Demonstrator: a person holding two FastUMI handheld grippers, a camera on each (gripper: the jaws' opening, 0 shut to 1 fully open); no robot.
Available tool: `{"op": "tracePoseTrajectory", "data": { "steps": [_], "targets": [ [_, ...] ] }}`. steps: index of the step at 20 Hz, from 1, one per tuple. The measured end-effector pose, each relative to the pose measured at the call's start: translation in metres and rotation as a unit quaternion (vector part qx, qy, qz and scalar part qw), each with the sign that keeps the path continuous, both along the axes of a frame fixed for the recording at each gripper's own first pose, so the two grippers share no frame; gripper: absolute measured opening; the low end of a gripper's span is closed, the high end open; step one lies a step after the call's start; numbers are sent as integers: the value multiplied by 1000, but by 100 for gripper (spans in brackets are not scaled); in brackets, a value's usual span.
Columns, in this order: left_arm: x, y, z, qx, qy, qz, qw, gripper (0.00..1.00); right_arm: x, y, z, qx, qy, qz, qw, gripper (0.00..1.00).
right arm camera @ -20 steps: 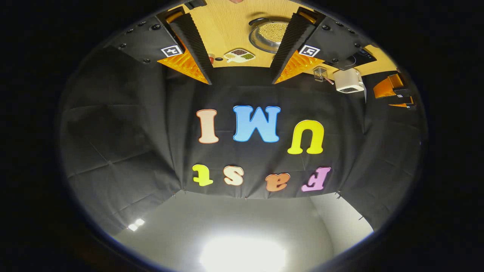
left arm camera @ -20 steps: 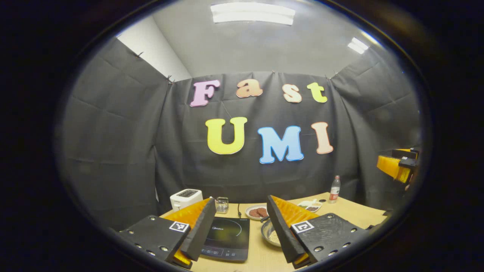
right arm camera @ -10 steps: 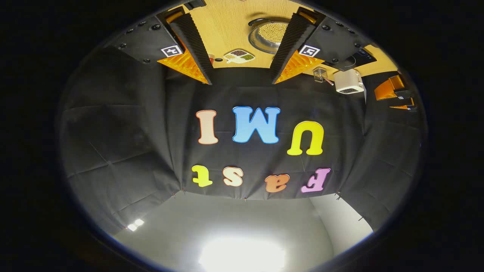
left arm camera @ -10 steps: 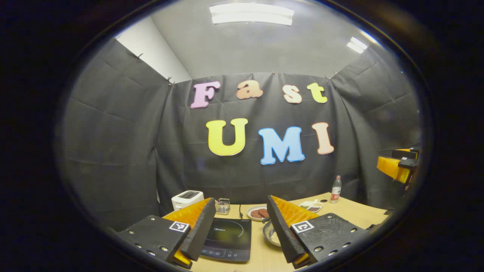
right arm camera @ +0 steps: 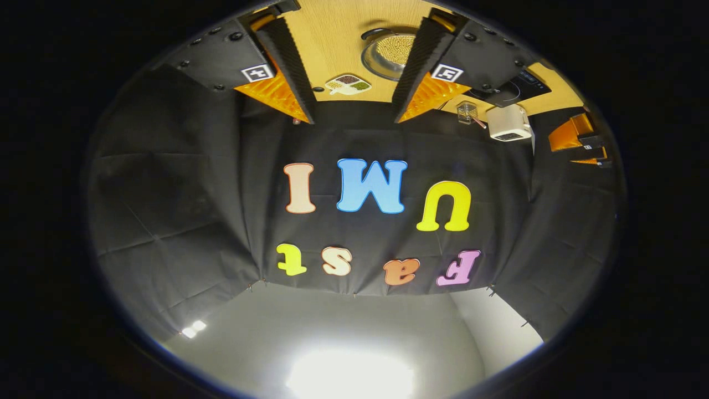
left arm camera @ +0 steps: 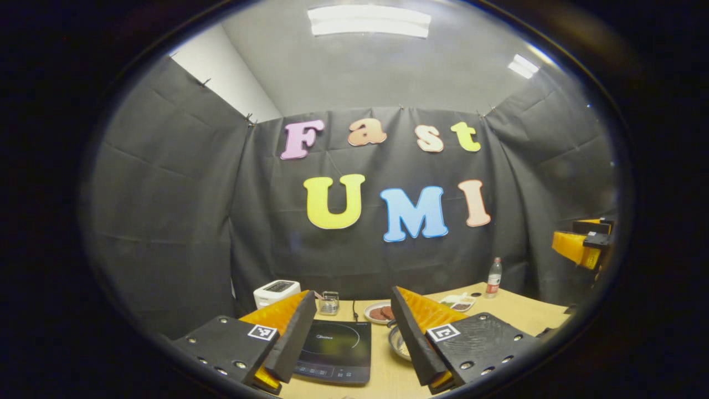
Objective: First push the handle of the pot to place it horizontally, then grasp the pot with both hands and set it on the induction cooktop.
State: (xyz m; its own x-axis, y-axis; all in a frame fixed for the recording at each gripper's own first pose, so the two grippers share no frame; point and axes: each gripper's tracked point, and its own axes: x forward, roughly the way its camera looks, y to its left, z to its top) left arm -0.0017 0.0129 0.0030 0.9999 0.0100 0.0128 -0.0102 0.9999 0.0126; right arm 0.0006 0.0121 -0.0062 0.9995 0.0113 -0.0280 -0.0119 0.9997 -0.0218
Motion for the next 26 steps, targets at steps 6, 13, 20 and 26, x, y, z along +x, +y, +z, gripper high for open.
{"op": "tracePoseTrajectory", "data": {
  "steps": [6, 13, 20, 26],
  "targets": [
    [-1, 11, 1, 0, -3, 1, 1000, 80, -2, 8, 3, -5, 0, -4, 1000, 63],
    [6, 34, 1, 2, -7, 2, 1000, 80, 3, 36, -10, -3, 21, 20, 1000, 12],
    [11, 71, -2, 6, -18, 9, 1000, 80, 9, 77, -55, -3, 103, 75, 992, 3],
    [12, 85, -9, 1, -11, 30, 999, 82, 6, 99, -99, -19, 175, 137, 975, 2]
  ]
}}
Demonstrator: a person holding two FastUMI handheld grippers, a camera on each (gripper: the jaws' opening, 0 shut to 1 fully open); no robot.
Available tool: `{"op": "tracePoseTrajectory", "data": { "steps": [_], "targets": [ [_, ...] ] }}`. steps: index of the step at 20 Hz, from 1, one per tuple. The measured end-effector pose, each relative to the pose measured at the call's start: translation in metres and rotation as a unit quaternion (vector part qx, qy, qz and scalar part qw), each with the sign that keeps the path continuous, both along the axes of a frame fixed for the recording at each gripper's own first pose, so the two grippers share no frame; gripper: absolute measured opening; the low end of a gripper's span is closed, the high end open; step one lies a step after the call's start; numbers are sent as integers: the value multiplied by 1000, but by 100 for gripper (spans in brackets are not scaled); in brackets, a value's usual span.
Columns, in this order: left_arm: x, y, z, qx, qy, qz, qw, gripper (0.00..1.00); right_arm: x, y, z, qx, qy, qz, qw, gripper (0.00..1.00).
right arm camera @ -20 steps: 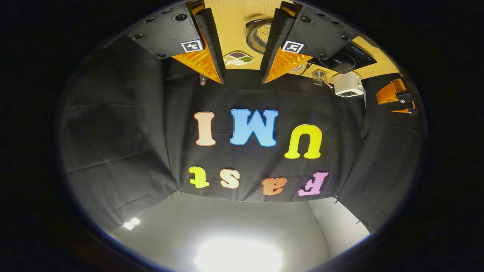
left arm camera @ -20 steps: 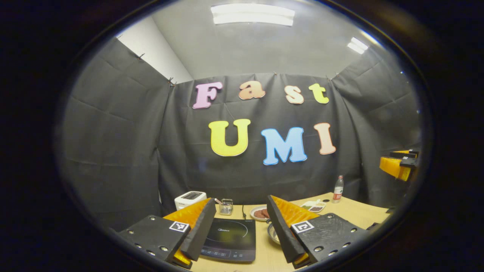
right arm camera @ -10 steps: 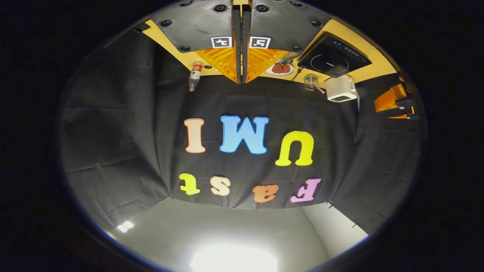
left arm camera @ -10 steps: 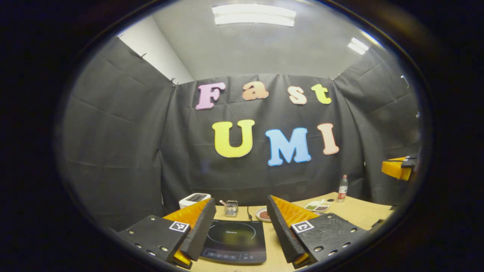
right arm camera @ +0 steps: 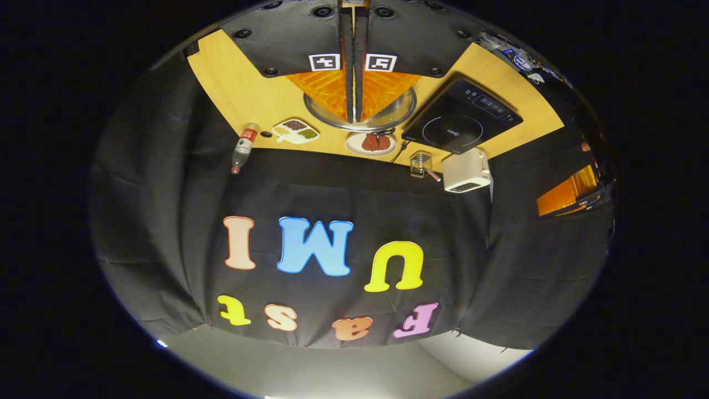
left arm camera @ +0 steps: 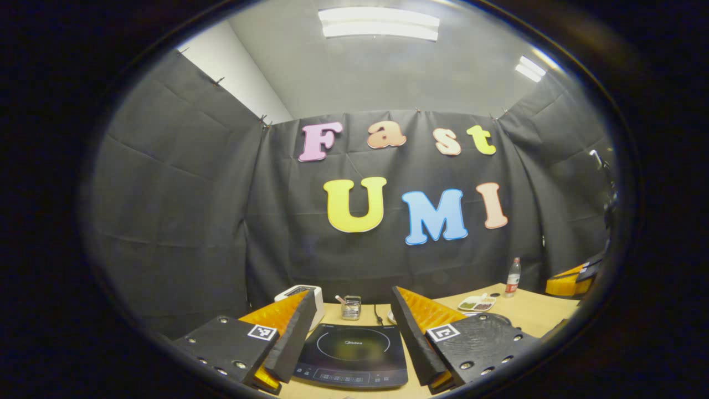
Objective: First push the handle of the pot to place it horizontally, then grasp the pot with both hands and set it on the induction cooktop.
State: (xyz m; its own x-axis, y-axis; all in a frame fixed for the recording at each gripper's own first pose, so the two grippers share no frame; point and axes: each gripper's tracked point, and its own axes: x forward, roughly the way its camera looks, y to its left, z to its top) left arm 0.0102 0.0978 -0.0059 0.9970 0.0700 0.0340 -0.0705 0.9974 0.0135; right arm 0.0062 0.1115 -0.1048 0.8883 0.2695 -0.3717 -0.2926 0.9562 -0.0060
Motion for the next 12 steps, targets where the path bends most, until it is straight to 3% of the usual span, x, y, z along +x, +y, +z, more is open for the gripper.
{"op": "tracePoseTrajectory", "data": {
  "steps": [6, 12],
  "targets": [
    [6, -11, -8, -1, 14, 29, 999, 80, 1, 5, -54, -8, 80, 63, 995, 2],
    [16, -27, -11, 7, 23, 54, 998, 80, 8, 4, -103, -21, 149, 118, 982, 3]
  ]
}}
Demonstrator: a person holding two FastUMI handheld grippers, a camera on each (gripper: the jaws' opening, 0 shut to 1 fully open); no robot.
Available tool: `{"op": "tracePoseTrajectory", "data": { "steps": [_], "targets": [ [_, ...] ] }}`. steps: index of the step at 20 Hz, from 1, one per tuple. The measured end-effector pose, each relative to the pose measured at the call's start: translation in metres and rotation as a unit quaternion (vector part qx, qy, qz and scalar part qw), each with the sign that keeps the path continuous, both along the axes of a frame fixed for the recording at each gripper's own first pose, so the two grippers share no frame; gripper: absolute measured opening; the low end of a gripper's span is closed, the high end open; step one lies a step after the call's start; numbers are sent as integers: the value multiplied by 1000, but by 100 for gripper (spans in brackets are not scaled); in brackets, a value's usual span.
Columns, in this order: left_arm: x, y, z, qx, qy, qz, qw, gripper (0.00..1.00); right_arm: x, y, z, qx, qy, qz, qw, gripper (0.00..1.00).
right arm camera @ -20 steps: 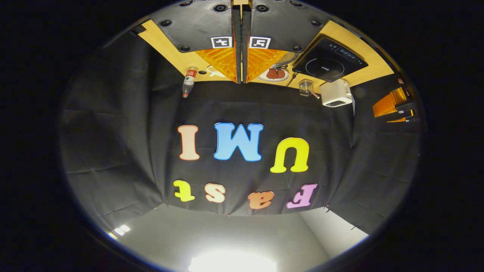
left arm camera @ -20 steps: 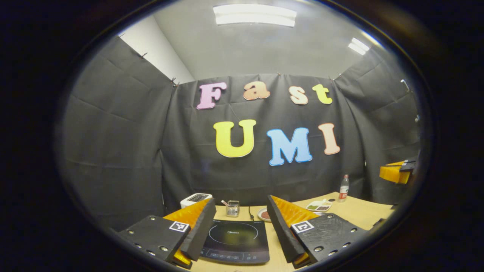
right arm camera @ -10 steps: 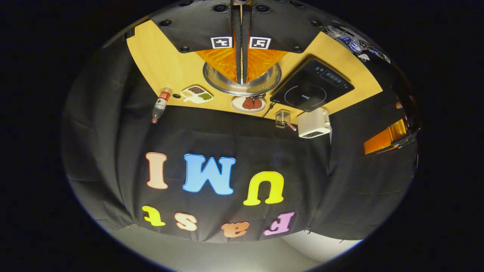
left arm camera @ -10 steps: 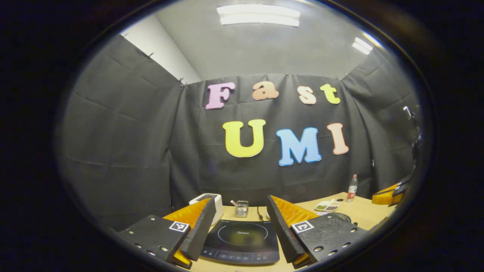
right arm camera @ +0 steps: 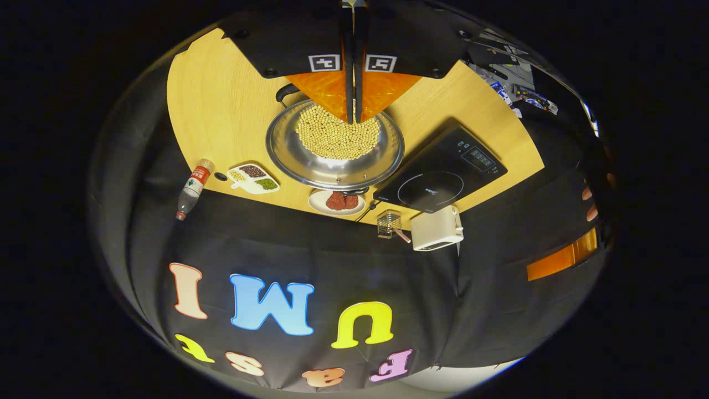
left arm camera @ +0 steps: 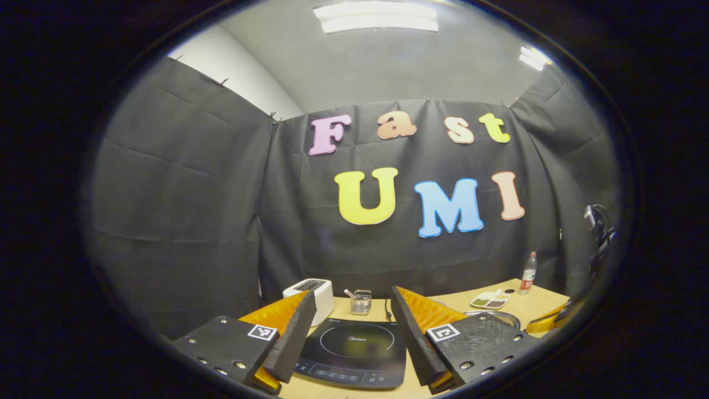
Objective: First push the handle of the pot to place it horizontally, then grasp the pot with both hands and set it on the induction cooktop.
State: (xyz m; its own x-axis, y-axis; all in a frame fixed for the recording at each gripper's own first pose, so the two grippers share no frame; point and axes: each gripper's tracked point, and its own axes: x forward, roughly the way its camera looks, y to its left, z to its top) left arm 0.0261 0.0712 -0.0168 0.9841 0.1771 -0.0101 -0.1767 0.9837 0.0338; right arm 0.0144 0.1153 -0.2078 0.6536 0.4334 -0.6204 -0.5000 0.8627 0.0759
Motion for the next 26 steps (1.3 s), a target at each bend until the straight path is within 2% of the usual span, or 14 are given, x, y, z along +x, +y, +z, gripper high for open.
{"op": "tracePoseTrajectory", "data": {
  "steps": [5, 11, 12, 14, 15, 16, 18, 19, 20, 23, 26],
  "targets": [
    [9, -10, -4, 10, 10, 18, 1000, 80, -4, 2, -36, -5, 55, 37, 998, 2],
    [19, -23, -13, 14, 24, 25, 999, 80, -7, -3, -70, -22, 102, 62, 993, 3],
    [20, -25, -16, 14, 26, 26, 999, 80, -6, -4, -74, -25, 109, 65, 992, 0],
    [23, -29, -20, 14, 30, 28, 999, 80, -6, -6, -83, -29, 120, 69, 990, 3],
    [24, -30, -22, 14, 32, 29, 999, 83, -5, -8, -87, -33, 125, 70, 989, 3],
    [25, -32, -24, 13, 34, 30, 999, 80, -3, -10, -91, -36, 130, 69, 988, 0],
    [27, -35, -26, 13, 36, 31, 999, 81, -2, -15, -96, -40, 139, 67, 987, 3],
    [29, -38, -26, 13, 37, 32, 999, 83, 0, -17, -98, -43, 141, 67, 987, 0],
    [31, -40, -26, 14, 36, 32, 999, 80, 1, -21, -100, -45, 144, 67, 986, 3],
    [36, -46, -25, 16, 35, 30, 999, 80, 1, -23, -101, -36, 155, 63, 985, 0],
    [44, -53, -24, 15, 32, 26, 999, 80, 5, -28, -102, -44, 153, 62, 985, 3]
  ]
}}
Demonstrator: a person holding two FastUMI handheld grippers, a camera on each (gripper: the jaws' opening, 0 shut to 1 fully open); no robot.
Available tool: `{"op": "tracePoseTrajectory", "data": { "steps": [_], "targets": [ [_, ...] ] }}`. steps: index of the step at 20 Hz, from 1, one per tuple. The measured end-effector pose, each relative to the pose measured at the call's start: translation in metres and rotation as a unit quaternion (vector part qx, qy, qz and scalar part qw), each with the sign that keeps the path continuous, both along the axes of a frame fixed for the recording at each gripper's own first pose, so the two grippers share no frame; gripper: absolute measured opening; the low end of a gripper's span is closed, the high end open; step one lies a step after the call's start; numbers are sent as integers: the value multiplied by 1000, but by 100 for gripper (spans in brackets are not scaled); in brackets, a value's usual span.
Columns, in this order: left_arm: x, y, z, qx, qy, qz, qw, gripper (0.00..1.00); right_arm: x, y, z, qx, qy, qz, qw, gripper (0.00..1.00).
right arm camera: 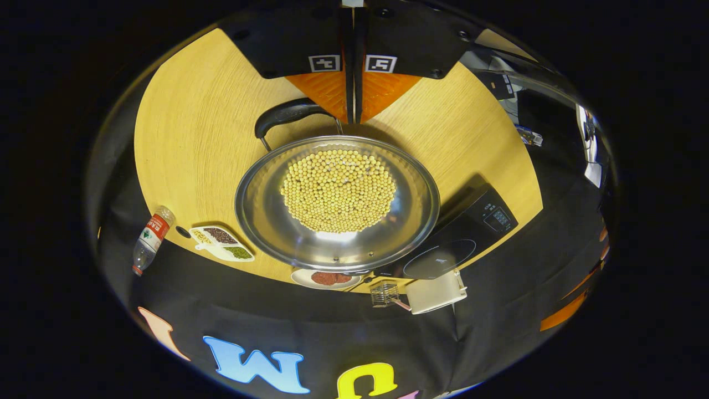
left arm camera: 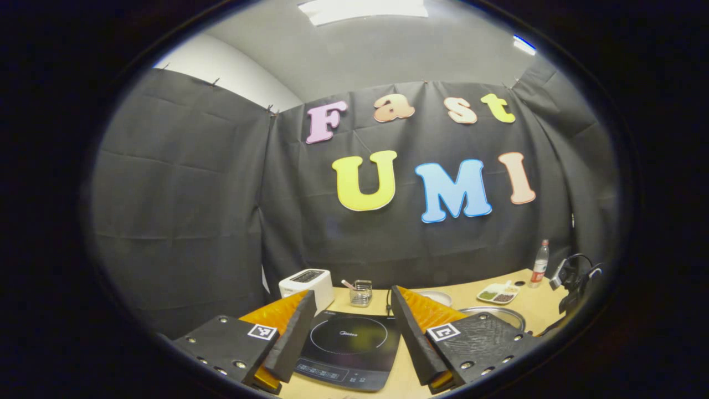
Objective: First push the handle of the pot to place it horizontally, then grasp the pot with both hands and set it on the induction cooktop.
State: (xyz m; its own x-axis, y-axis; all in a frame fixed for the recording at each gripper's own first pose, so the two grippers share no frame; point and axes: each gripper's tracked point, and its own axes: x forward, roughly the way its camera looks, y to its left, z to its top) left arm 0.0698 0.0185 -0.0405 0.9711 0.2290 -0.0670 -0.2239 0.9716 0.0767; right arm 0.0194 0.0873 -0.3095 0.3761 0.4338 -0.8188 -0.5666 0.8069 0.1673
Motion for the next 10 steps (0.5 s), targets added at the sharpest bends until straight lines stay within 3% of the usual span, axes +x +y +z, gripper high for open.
{"op": "tracePoseTrajectory", "data": {
  "steps": [10],
  "targets": [
    [7, -12, -3, 0, 0, -3, 1000, 80, 19, -25, -7, -15, -6, -23, 1000, 3]
  ]
}}
